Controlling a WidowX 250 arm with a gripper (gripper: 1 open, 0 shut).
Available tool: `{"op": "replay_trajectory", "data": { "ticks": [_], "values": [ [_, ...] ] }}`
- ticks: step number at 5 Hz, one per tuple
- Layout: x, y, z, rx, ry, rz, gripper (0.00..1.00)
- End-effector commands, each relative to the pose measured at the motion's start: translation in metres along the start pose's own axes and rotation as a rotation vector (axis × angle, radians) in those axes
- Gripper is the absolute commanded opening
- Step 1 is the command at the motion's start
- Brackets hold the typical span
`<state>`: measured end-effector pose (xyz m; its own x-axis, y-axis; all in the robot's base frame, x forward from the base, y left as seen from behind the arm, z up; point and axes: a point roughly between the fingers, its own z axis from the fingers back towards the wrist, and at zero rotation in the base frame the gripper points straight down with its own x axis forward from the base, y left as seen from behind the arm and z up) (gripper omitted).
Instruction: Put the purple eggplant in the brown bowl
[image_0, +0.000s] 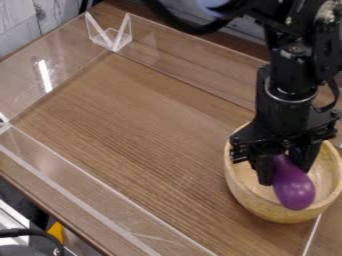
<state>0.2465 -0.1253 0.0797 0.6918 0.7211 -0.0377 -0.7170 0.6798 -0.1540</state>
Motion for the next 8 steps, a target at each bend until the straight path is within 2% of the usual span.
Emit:
{"op": "replay_trajectory", "data": {
  "ticks": [1,7,8],
  "values": [
    [-0.001,-0.005,0.008,-0.036,-0.016,-0.015,0.0],
    [-0.002,0.003,-0.006,-0.006,-0.029,-0.032,0.0],
    [-0.003,0.004,-0.009,0.0,-0.031,-0.035,1.0]
  ]
}}
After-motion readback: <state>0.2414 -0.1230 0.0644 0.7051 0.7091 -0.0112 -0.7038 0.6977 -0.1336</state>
